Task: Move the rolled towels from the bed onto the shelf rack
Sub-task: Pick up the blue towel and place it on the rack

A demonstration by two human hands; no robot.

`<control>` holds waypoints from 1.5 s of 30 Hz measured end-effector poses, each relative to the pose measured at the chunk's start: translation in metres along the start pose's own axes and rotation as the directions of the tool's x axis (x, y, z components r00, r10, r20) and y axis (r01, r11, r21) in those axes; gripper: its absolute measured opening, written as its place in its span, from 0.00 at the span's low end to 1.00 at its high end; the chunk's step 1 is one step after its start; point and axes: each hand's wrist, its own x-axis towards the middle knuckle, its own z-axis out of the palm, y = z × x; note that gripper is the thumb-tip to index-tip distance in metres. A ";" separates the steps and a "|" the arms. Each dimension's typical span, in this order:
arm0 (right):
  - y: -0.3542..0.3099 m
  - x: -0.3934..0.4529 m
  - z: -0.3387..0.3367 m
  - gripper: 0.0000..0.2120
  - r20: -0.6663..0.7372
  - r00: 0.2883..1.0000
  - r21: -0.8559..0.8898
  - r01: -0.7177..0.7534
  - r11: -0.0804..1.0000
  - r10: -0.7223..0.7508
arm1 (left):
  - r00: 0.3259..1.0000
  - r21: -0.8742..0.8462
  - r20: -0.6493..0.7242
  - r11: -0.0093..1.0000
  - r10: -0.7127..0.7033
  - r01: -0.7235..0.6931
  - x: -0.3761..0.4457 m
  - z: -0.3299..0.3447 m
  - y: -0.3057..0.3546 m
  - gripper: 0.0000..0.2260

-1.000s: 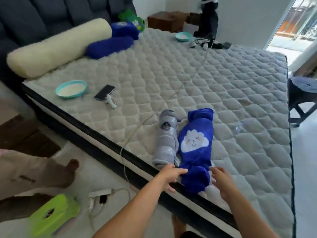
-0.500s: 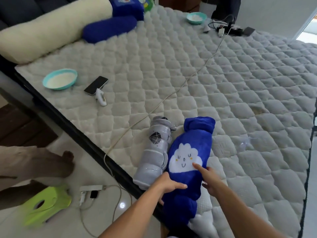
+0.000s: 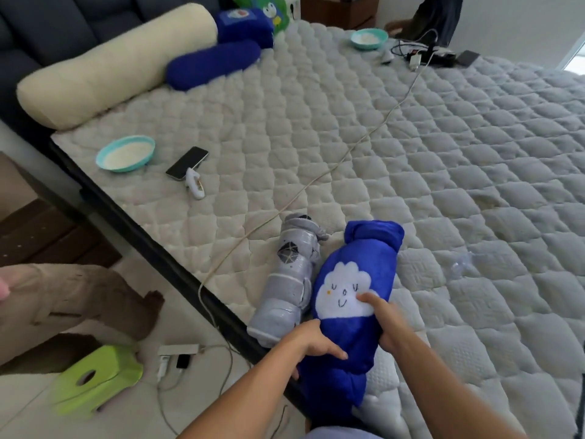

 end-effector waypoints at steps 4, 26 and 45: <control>0.006 -0.025 0.011 0.33 -0.060 0.994 0.073 0.092 0.993 -0.088 | 0.995 -0.071 0.024 0.993 0.093 -0.091 -0.014 -0.004 -0.016 0.46; 0.259 -0.344 0.282 0.21 0.726 0.650 -0.299 0.592 0.748 -0.224 | 0.941 -0.772 -0.324 0.546 0.102 -0.325 -0.246 -0.040 -0.465 0.22; 0.628 -0.565 0.471 0.22 0.555 -0.018 -0.155 0.980 0.124 0.832 | 0.805 -0.849 -0.220 -0.298 -0.551 -0.436 -0.374 0.106 -0.787 0.32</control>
